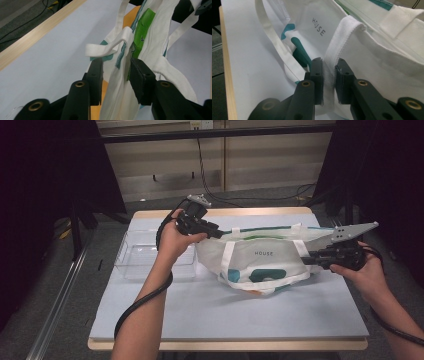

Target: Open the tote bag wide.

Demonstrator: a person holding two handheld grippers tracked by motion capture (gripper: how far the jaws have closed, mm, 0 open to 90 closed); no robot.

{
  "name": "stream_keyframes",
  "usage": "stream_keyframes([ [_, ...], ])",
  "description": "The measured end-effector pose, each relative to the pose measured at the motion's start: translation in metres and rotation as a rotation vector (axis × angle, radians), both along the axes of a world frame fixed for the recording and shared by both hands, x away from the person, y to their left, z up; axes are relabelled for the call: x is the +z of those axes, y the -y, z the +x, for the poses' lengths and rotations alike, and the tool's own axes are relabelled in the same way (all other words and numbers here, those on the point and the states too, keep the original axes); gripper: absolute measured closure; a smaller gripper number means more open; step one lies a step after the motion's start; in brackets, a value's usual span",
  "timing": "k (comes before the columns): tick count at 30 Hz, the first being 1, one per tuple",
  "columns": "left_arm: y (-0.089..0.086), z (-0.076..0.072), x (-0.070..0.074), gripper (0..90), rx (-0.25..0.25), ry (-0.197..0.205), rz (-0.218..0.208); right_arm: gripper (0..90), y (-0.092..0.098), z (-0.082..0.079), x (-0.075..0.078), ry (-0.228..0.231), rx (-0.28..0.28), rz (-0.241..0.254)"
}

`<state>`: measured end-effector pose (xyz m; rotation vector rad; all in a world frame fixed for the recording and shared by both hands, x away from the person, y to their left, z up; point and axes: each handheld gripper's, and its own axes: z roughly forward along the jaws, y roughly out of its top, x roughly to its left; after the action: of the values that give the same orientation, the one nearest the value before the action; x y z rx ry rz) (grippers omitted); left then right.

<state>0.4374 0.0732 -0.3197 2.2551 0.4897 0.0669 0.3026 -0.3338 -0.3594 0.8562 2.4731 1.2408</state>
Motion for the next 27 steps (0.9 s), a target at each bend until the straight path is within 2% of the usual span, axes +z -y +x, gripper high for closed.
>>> stream_keyframes([
  [6, 0.007, 0.002, -0.002, 65.0, -0.017, 0.010, 0.039, 80.8, 0.002, -0.001, -0.001, 0.001, 0.002, 0.010],
  [9, 0.010, 0.004, -0.003, 65.9, -0.024, 0.007, 0.036, 81.2, 0.004, -0.002, -0.002, 0.003, 0.001, 0.012],
  [12, 0.012, 0.005, -0.005, 70.4, -0.047, -0.005, 0.024, 82.2, 0.006, -0.003, -0.002, -0.002, 0.001, 0.017],
  [13, 0.012, 0.005, -0.005, 75.9, -0.058, -0.009, 0.029, 82.5, 0.007, -0.003, -0.003, -0.004, 0.002, 0.017],
  [16, 0.014, 0.005, -0.006, 84.3, -0.060, -0.017, 0.039, 83.0, 0.008, -0.005, -0.004, -0.006, 0.001, 0.019],
  [18, 0.014, 0.005, -0.006, 86.8, -0.050, -0.017, 0.038, 83.3, 0.009, -0.007, -0.005, -0.006, -0.001, 0.020],
  [21, 0.014, 0.007, -0.004, 87.9, -0.031, -0.021, 0.061, 83.7, 0.011, -0.009, -0.008, -0.012, 0.007, 0.022],
  [22, 0.014, 0.007, -0.005, 88.0, -0.020, -0.025, 0.046, 83.8, 0.012, -0.010, -0.010, -0.013, 0.006, 0.023],
  [24, 0.016, 0.007, -0.005, 88.1, -0.011, -0.025, 0.043, 84.0, 0.013, -0.012, -0.013, -0.017, 0.010, 0.022],
  [26, 0.017, 0.007, -0.005, 88.2, -0.004, -0.025, 0.042, 84.1, 0.015, -0.014, -0.016, -0.021, 0.008, 0.024],
  [27, 0.017, 0.007, -0.003, 88.2, -0.008, -0.024, 0.055, 84.2, 0.016, -0.015, -0.017, -0.024, 0.005, 0.025],
])
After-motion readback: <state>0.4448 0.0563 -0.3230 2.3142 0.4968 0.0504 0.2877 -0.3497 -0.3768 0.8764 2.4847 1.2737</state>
